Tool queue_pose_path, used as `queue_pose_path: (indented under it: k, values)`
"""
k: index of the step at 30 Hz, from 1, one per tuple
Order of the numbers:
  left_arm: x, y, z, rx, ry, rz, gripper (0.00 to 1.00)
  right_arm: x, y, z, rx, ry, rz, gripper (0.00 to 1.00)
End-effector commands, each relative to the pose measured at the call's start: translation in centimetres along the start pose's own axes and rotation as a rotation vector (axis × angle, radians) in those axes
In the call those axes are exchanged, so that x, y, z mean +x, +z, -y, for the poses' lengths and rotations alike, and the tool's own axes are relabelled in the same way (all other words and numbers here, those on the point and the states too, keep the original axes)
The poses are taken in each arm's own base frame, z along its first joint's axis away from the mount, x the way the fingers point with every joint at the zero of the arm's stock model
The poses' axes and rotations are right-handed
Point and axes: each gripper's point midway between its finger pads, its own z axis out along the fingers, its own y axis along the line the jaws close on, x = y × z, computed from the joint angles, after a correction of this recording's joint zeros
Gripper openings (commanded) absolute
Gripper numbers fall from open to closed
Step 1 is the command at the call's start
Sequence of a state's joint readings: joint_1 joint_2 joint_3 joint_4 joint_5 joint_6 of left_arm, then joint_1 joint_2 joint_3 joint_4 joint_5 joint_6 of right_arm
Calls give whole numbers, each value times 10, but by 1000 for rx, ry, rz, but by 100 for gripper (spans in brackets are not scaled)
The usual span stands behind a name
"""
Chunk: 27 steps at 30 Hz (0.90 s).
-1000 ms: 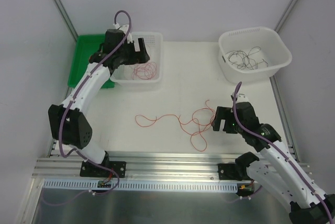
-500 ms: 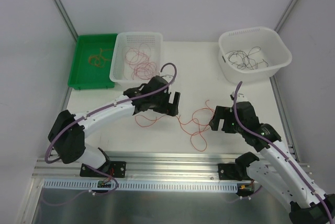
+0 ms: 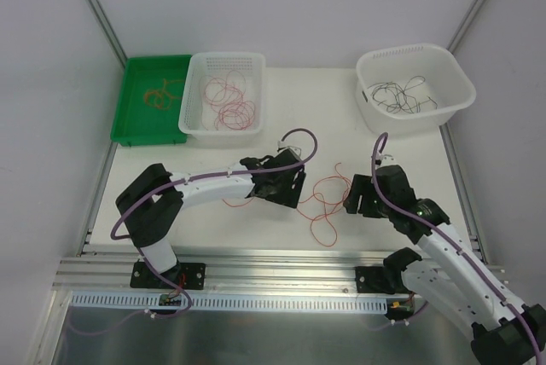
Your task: Untangle the cables
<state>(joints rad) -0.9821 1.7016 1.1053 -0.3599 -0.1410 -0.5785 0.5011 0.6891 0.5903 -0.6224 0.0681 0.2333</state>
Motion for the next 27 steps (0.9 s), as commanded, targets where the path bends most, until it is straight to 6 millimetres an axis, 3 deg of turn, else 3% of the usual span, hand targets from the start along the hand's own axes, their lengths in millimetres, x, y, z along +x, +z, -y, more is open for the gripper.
queue_pose_path:
  k: [1, 4, 12, 19, 23, 27]
  values:
    - [-23, -6, 9, -1, -27, 71, 70, -4, 11, 1, 28, 34, 10, 65]
    - [-22, -5, 8, -2, -23, 66, 70, -4, 22, -1, 36, 54, -4, 53]
    - [-13, -10, 6, 12, -15, 56, 68, -12, 54, 3, 109, 106, 0, 36]
    - [-9, -18, 1, 22, -17, 70, 68, -6, 83, 15, 197, 95, -37, 23]
    - [-5, -22, -2, 29, -13, 76, 69, -8, 83, 9, 178, 89, -35, 3]
    - [-6, -31, 2, 76, -4, 102, 69, -23, 69, -17, 78, 67, -21, 1]
